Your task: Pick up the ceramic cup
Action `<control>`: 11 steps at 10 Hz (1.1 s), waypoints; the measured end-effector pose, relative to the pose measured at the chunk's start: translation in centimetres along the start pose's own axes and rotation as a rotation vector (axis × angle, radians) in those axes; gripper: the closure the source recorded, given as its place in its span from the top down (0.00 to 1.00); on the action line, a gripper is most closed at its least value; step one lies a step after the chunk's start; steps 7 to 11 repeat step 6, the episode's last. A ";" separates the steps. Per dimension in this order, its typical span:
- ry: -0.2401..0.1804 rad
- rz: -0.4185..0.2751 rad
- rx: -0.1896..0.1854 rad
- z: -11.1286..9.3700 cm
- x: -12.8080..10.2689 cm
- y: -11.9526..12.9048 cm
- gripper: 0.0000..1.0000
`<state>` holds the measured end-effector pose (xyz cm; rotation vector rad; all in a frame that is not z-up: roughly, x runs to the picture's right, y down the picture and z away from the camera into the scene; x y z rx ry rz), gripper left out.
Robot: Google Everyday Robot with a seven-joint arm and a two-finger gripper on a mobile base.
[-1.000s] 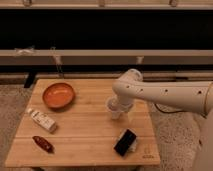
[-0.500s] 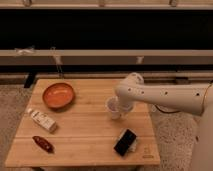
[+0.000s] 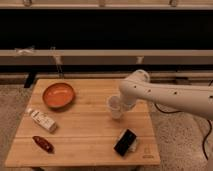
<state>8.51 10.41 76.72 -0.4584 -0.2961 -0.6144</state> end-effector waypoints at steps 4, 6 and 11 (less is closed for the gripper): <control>-0.051 -0.090 0.034 -2.6 -1.9 -1.9 0.00; -0.062 -0.107 0.033 -2.8 -2.3 -2.2 0.00; -0.062 -0.107 0.033 -2.8 -2.3 -2.2 0.00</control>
